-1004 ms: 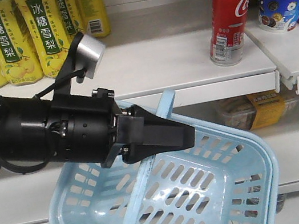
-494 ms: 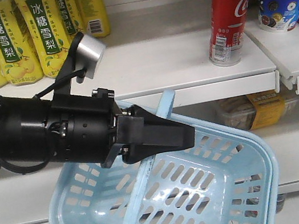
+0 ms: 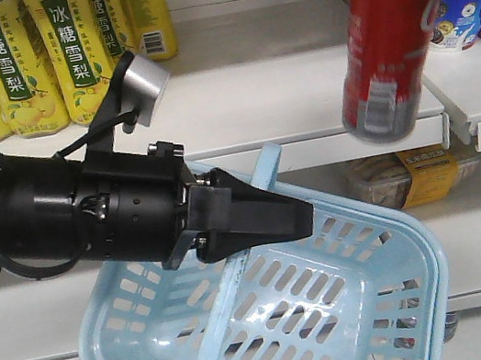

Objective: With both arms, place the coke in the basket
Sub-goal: 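Close the right gripper on the bottle's cap and lift it off the shelf, then lower the bottle into the basket held by the left gripper and release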

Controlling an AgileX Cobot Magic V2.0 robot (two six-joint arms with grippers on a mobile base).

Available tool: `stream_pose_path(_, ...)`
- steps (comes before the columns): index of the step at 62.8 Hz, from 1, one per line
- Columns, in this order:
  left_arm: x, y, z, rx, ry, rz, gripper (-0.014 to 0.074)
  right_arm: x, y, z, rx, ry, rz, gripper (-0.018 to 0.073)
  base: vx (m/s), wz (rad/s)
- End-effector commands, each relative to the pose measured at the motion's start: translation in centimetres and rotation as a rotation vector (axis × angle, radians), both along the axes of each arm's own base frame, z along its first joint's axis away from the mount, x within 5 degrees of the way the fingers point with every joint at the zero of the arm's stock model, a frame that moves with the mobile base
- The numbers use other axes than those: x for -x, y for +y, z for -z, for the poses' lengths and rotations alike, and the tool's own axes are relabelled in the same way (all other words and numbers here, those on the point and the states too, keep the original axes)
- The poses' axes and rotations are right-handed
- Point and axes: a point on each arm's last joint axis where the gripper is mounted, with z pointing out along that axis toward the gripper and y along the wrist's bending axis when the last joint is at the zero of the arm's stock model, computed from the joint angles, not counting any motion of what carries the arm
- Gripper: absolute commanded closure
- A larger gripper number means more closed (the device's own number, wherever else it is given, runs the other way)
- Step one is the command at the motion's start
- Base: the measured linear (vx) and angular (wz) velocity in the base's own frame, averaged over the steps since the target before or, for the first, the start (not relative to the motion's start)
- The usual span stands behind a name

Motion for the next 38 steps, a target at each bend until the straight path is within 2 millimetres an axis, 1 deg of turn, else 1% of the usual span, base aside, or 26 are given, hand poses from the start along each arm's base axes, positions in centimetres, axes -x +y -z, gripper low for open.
stream_pose_path(1,0.6,0.3,-2.4,0.098,-0.043,-0.028,0.0603,2.8,0.3,-0.9,-0.008,0.057,-0.098,0.0564,0.00,0.00)
stream_pose_path(7,0.6,0.3,-2.4,0.098,-0.043,-0.028,0.0603,3.5,0.7,-0.3,0.016,0.153,-0.177,0.0564,0.00,0.00)
stream_pose_path(11,0.6,0.3,-2.4,0.098,-0.043,-0.028,0.0603,3.6,0.9,0.1,0.027,0.191,-0.213,0.0564,0.00,0.00)
stream_pose_path(26,0.6,0.3,-2.4,0.098,-0.043,-0.028,0.0603,1.7,1.6,1.7,0.064,0.315,-0.297,0.0564,0.00,0.00)
stream_pose_path(38,0.6,0.3,-2.4,0.098,-0.043,-0.028,0.0603,-0.1,2.0,2.9,0.074,0.384,-0.315,0.0559,0.00,0.00)
